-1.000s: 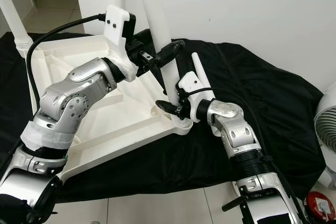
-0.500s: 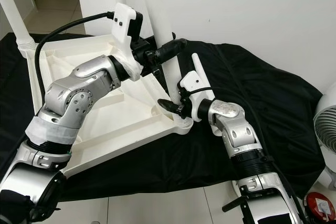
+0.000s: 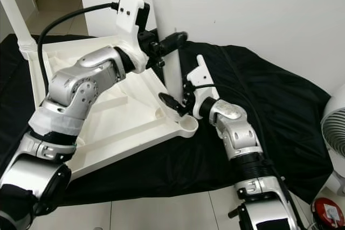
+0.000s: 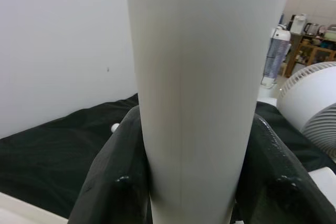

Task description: Building children table

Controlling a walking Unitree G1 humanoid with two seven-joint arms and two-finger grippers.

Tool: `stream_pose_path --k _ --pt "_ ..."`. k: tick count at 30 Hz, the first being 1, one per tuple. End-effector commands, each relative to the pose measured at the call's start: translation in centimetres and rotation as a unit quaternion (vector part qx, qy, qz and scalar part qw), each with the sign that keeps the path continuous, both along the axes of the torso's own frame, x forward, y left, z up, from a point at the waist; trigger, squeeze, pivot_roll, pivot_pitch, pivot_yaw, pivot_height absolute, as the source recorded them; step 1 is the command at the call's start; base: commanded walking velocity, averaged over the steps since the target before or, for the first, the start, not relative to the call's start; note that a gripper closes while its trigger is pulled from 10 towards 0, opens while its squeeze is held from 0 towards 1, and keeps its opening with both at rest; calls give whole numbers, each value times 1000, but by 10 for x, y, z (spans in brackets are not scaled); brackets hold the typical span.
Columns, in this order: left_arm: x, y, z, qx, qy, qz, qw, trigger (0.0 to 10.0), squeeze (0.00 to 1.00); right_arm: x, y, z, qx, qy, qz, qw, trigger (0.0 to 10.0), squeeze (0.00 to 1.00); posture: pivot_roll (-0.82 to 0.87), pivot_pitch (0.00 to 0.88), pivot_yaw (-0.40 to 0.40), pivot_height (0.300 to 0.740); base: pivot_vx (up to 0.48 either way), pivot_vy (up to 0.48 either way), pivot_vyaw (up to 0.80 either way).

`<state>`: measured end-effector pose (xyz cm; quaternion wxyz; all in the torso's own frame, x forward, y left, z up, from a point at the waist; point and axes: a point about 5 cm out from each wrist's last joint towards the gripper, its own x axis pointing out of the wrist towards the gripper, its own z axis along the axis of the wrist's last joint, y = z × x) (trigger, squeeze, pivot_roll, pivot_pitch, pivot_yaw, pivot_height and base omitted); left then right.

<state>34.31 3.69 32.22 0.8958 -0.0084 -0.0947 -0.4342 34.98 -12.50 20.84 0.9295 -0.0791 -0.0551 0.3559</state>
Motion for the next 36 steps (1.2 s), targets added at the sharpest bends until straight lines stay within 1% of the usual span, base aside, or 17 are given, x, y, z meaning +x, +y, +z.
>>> stream_pose_path --k 1,3,4,5,6,7,10,11,13,15,16,18,19,23,24,29,36 --pt "1 -4 9 -4 -5 5 1000 10000 0 4 -4 5 11 -15 -36 999 10000 1000 40 17 -85 740 0 0 0" --pt "1 -4 9 -4 -5 5 1000 10000 0 4 -4 5 11 -15 -36 999 10000 1000 40 17 -85 740 0 0 0" --pt "1 -5 15 -24 -4 5 1000 10000 0 5 -2 7 21 -26 -53 998 10000 1000 35 17 -80 740 0 0 0" --pt "1 -5 15 -24 -4 5 1000 10000 0 5 -2 7 21 -26 -53 998 10000 1000 35 17 -80 740 0 0 0" --pt "0 -5 21 -41 -9 10 999 10000 0 6 1 10 29 -38 -70 996 10000 1000 33 18 -77 740 0 0 0" --pt "-1 -8 27 -48 -21 23 998 10000 0 6 4 12 25 -52 -93 994 10000 882 31 19 -71 740 0 0 0" --pt "-2 -10 31 -50 -31 33 998 10000 0 7 6 12 21 -62 -106 992 10000 882 31 19 -71 740 0 0 0" --pt "-3 -15 36 -50 -40 42 997 10000 0 8 9 10 21 -63 -124 990 10000 16 31 19 -71 740 0 0 0" --pt "-3 -15 36 -50 -40 42 997 10000 0 8 9 10 21 -63 -124 990 10000 16 31 19 -71 740 0 0 0" --pt "-8 -25 41 -51 -47 52 996 10000 0 12 14 5 15 -57 -170 984 10000 0 33 27 -62 740 0 0 0" --pt "-8 -25 41 -51 -47 52 996 10000 0 12 14 5 15 -57 -170 984 10000 0 33 27 -62 740 0 0 0" --pt "-12 -35 42 -52 -49 58 996 10000 0 17 19 2 8 -60 -219 974 10000 0 37 30 -64 740 0 0 0" --pt "-12 -35 42 -52 -49 58 996 10000 0 17 19 2 8 -60 -219 974 10000 0 37 30 -64 740 0 0 0" --pt "-16 -48 40 -55 -42 55 996 10000 0 19 32 5 10 -75 -254 964 10000 0 39 30 -70 740 0 0 0" --pt "-17 -50 40 -54 -43 54 996 10000 0 19 34 7 9 -83 -260 962 10000 0 39 30 -70 740 0 0 0" --pt "-19 -55 40 -52 -46 50 996 10000 0 18 38 11 11 -95 -263 960 10000 0 40 29 -75 740 0 0 0" --pt "-22 -60 40 -50 -51 51 996 10000 0 19 36 10 0 -100 -284 954 10000 0 40 19 -82 740 0 0 0"
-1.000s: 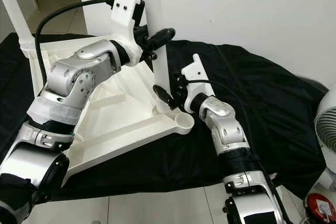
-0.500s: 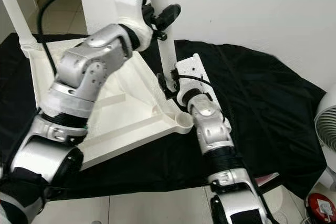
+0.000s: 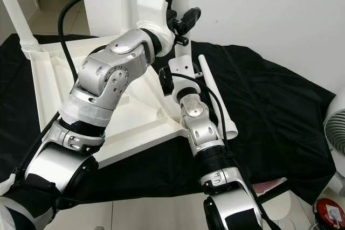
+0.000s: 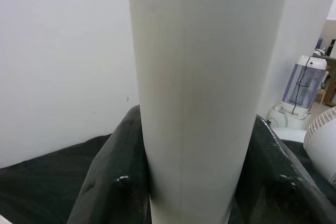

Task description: Building children table

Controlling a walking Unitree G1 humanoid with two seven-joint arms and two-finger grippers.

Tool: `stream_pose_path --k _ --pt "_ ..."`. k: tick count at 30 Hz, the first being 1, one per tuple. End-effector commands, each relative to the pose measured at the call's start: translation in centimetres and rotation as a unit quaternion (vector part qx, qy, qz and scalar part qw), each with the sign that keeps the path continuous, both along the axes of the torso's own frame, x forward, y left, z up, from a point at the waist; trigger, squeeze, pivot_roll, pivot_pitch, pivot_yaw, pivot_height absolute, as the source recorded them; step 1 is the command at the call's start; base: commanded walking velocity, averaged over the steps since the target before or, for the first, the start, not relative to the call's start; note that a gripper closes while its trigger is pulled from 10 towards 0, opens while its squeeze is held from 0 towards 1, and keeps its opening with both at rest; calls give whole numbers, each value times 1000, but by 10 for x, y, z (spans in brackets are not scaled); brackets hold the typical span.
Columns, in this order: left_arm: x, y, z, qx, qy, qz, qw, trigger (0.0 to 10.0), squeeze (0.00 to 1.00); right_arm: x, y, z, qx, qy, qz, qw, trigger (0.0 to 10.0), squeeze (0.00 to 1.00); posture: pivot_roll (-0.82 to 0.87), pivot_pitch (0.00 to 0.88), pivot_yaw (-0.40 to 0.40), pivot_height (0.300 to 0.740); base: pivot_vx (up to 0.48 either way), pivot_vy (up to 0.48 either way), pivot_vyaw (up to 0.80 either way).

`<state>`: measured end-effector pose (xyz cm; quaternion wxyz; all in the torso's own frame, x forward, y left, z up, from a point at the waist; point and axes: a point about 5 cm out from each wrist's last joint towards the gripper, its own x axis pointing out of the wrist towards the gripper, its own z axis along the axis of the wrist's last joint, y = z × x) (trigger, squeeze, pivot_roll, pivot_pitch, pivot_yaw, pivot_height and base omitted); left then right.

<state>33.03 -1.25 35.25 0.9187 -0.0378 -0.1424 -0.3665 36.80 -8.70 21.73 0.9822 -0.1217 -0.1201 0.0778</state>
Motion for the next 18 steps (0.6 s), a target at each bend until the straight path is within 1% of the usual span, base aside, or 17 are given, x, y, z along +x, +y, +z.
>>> stream_pose_path --k 1,9,18 --pt "-9 -10 9 5 -24 -16 1000 10000 0 1 -2 1 -3 -4 -11 1000 10000 0 40 19 -82 740 0 0 0" --pt "-11 -12 10 5 -30 -16 999 10000 0 1 -5 -10 -13 14 -24 1000 10000 0 39 10 -85 740 0 0 0" --pt "-10 -12 12 7 -37 -14 999 10000 0 2 -7 -20 -9 33 -35 999 10000 0 41 2 -85 740 0 0 0"
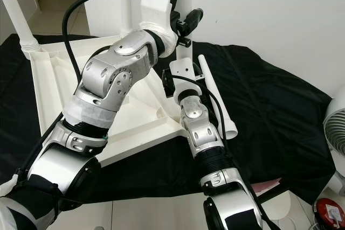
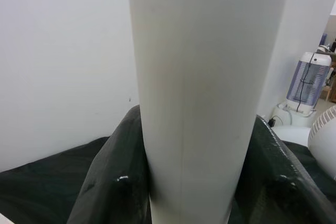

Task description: Building children table

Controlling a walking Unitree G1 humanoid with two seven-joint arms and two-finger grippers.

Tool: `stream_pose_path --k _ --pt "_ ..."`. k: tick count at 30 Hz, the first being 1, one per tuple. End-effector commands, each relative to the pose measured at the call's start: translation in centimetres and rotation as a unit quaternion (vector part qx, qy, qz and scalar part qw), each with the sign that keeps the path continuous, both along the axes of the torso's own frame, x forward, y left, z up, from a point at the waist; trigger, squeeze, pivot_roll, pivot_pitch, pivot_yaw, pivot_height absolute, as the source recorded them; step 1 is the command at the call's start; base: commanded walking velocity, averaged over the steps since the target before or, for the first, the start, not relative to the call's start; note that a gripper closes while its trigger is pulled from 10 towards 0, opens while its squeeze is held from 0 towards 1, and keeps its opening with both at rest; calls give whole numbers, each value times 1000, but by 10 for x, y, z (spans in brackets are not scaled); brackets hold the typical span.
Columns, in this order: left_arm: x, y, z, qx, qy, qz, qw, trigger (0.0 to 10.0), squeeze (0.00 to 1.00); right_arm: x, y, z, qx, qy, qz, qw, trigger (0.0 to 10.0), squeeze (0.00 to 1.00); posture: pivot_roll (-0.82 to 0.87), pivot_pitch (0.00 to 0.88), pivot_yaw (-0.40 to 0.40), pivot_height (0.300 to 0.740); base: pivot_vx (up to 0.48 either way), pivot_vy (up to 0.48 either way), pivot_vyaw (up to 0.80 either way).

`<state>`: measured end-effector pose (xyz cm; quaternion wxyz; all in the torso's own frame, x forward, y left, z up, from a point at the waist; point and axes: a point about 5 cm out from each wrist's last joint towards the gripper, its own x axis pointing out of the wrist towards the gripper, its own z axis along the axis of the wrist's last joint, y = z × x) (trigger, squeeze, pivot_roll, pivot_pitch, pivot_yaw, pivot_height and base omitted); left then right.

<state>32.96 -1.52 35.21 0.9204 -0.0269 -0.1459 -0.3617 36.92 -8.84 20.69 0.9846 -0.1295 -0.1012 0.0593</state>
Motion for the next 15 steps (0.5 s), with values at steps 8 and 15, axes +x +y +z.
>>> stream_pose_path --k 8,15 --pt "-9 -9 14 0 -32 -21 999 10000 0 1 -6 -11 2 18 -18 1000 10000 0 41 0 -82 740 0 0 0" --pt "-10 -10 15 1 -32 -24 999 10000 0 -1 -4 -8 -5 -1 -6 1000 0 0 43 3 -82 740 0 0 0"
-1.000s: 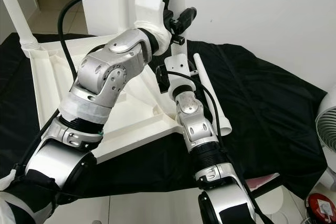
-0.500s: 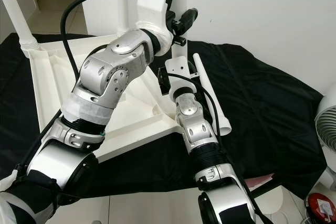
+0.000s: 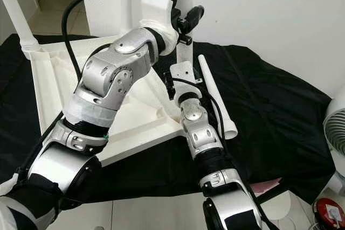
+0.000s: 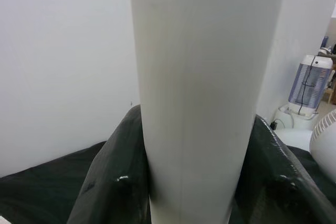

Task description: Building children table

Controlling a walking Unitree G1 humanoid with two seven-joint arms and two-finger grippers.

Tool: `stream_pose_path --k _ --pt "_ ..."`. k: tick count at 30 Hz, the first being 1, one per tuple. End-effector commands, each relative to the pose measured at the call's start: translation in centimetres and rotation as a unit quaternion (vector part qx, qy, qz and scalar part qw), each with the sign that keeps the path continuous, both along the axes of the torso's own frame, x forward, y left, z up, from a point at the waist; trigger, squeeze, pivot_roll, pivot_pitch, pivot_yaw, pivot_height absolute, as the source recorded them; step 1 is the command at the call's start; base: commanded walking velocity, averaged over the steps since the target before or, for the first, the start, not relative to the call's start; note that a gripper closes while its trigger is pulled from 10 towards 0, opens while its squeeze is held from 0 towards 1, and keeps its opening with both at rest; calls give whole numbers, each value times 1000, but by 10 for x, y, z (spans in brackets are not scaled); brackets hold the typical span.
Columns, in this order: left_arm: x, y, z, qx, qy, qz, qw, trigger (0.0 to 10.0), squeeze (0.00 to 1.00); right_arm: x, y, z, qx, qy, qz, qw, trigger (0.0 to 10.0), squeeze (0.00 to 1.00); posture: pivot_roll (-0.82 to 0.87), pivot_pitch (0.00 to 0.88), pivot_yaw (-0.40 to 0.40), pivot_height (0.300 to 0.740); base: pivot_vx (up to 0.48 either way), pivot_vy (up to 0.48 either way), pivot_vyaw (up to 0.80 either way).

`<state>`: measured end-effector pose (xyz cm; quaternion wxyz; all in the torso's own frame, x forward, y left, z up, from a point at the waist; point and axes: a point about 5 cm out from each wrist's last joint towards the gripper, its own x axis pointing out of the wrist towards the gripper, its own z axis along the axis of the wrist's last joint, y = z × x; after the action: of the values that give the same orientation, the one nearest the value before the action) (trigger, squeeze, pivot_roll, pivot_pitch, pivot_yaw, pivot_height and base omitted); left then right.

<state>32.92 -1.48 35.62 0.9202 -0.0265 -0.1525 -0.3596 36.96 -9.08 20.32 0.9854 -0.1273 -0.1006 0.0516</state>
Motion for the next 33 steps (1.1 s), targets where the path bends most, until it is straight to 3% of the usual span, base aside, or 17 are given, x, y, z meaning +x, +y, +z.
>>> stream_pose_path --k 1,13,14,16,17,18,19,24,25,26,29,33 --pt "-10 -10 11 4 -26 -26 999 10000 0 -1 -2 -4 -8 -1 1 1000 0 0 43 3 -82 740 0 0 0" --pt "-10 -11 10 9 -26 -24 999 10000 0 -2 -3 -3 -7 -7 -2 1000 0 0 42 9 -84 740 0 0 0" --pt "-10 -11 11 7 -30 -23 999 10000 0 -1 -4 -3 -5 -6 -5 1000 10000 0 42 13 -85 740 0 0 0" --pt "-10 -10 11 7 -32 -23 999 10000 0 -1 -5 -3 -2 -5 -7 1000 10000 0 42 13 -85 740 0 0 0" --pt "-10 -11 11 -4 -26 -32 999 10000 761 -1 -5 -3 0 -4 -8 1000 10000 0 41 22 -85 740 0 0 0" --pt "-10 -11 11 -4 -26 -32 999 10000 761 -1 -5 -3 0 -4 -8 1000 10000 0 41 22 -85 740 0 0 0" --pt "-11 -11 10 -16 -18 -40 999 10000 1000 -1 -6 -4 6 -1 -8 1000 10000 0 41 22 -85 740 0 0 0" --pt "-13 -10 11 -24 -15 -49 998 10000 1000 -1 -7 -5 21 5 -8 1000 10000 0 39 30 -83 740 0 0 0" --pt "-14 -9 12 -21 -21 -50 998 10000 608 -1 -8 -6 26 6 -9 1000 10000 0 38 33 -79 740 0 0 0" --pt "-14 -8 12 -21 -26 -51 998 10000 0 -2 -8 -6 33 9 -10 999 10000 0 37 35 -79 740 0 0 0" --pt "-15 -8 13 -21 -30 -52 998 10000 0 -2 -9 -6 37 10 -10 999 10000 0 37 35 -79 740 0 0 0" --pt "-15 -2 13 -45 -25 -59 997 10000 0 -1 -13 -6 85 24 -13 996 10000 0 37 42 -76 740 0 0 0"
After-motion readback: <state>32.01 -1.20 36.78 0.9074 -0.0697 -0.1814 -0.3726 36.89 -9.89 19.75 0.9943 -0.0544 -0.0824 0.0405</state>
